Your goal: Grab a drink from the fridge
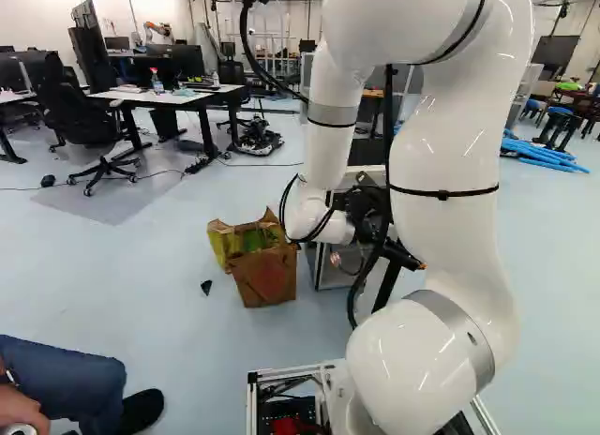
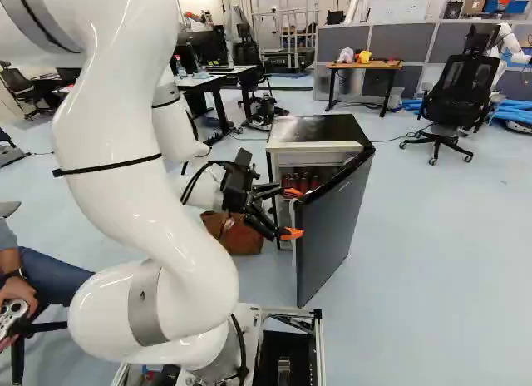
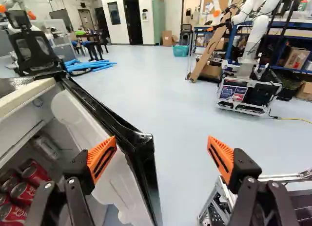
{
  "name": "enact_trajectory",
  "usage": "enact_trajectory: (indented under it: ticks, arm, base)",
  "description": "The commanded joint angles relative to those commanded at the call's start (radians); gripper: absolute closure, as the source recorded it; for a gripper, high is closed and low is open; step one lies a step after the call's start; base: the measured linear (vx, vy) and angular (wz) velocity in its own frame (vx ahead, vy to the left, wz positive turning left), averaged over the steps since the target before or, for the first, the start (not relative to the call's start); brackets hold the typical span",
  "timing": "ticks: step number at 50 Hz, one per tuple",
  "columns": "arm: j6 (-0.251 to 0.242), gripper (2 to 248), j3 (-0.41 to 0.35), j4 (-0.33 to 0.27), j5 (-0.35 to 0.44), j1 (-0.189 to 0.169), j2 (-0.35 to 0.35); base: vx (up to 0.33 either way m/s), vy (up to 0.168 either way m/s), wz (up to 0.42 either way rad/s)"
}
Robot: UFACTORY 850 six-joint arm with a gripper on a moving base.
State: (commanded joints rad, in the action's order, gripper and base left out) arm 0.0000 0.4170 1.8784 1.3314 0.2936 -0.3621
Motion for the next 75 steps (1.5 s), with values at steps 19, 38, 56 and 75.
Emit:
enact_trajectory:
  ticks: [19,38,56,75]
  arm:
    - [0.0,3,0.029,0.069,0.037,-0.056,-0.008]
    - [0.0,3,0.074,0.105,0.037,-0.137,-0.02]
    - [0.0,3,0.136,0.12,0.037,-0.241,-0.039]
    - [0.0,3,0.213,0.12,0.036,-0.358,-0.065]
  base:
    - [0.0,0.0,0.0]
    - [0.0,0.0,0.0]
    - [0.0,0.0,0.0]
    - [0.0,0.0,0.0]
